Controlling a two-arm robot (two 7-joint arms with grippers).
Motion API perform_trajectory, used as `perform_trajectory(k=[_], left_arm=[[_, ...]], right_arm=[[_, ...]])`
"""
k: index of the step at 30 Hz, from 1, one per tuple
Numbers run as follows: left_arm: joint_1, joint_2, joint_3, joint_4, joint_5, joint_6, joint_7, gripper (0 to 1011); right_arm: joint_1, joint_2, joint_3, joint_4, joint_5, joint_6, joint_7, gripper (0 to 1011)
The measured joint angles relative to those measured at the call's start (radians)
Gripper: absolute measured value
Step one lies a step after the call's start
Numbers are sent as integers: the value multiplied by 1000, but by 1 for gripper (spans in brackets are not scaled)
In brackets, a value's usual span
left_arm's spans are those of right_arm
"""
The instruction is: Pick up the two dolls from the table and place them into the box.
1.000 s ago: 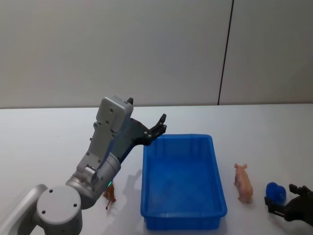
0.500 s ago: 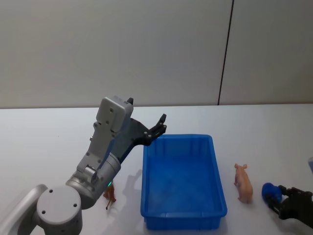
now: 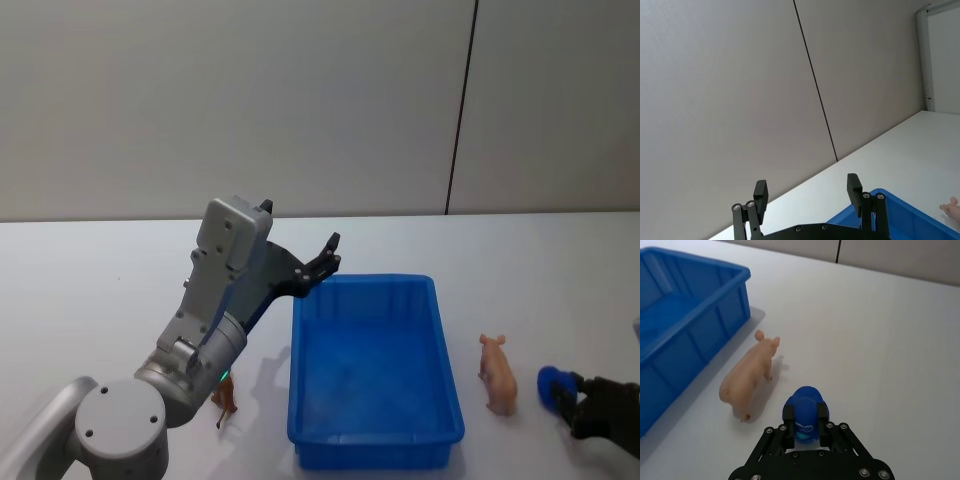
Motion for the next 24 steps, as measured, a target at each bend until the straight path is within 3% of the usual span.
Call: perform_trajectory(k=[16,24], left_arm=[[0,0,0,0,0,0,0,1001],[0,0,0,0,0,0,0,1001]], right_arm=[[25,-4,9,-90,-6,-73,-17,166],[77,-26,-1,-131,-19,-81,28,128]])
